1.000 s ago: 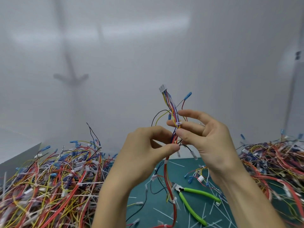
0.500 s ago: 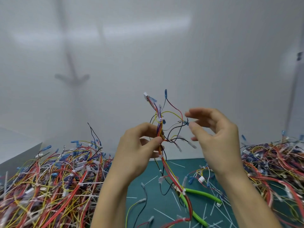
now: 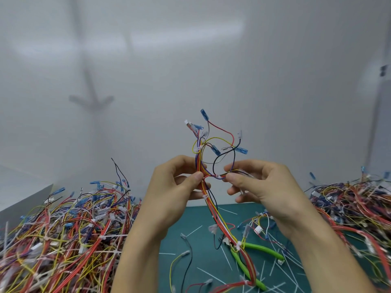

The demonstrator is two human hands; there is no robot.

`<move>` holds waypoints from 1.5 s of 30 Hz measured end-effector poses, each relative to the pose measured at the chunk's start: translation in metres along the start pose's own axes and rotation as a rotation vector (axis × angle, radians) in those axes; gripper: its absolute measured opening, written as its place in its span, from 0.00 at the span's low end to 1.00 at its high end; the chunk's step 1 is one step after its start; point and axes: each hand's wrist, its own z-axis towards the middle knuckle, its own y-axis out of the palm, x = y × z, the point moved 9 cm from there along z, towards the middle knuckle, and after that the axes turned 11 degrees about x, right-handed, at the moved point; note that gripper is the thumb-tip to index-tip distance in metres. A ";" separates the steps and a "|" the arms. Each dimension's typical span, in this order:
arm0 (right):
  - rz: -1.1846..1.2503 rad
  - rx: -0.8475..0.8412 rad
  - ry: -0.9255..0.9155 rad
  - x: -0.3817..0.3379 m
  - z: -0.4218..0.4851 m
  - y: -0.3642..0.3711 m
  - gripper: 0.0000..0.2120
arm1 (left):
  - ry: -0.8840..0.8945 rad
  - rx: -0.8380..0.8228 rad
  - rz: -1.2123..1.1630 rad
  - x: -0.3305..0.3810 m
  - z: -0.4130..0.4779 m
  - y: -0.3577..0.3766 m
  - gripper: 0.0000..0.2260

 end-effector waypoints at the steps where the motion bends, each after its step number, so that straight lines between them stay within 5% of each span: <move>1: 0.014 0.004 0.002 0.000 0.000 0.000 0.05 | 0.000 0.001 -0.005 0.000 0.000 0.000 0.07; 20: -0.036 0.091 -0.072 -0.005 0.000 -0.001 0.05 | 0.060 0.115 0.052 0.002 0.004 -0.005 0.05; 25: -0.372 0.098 -0.230 -0.013 -0.001 0.004 0.17 | 0.069 0.151 0.079 -0.001 0.006 -0.007 0.05; 29: -0.384 0.128 -0.369 -0.029 -0.010 0.009 0.26 | 0.083 0.177 0.110 -0.002 0.006 -0.008 0.06; 33: -0.485 0.295 -0.493 -0.042 -0.018 0.001 0.17 | 0.091 0.178 0.157 -0.003 0.006 -0.006 0.06; 37: -0.538 0.161 -0.419 -0.036 -0.015 0.009 0.02 | 0.110 0.168 0.183 -0.001 0.005 -0.002 0.06; 45: -0.553 0.022 -0.271 -0.018 -0.011 0.017 0.08 | 0.109 0.178 0.141 0.001 0.004 0.002 0.07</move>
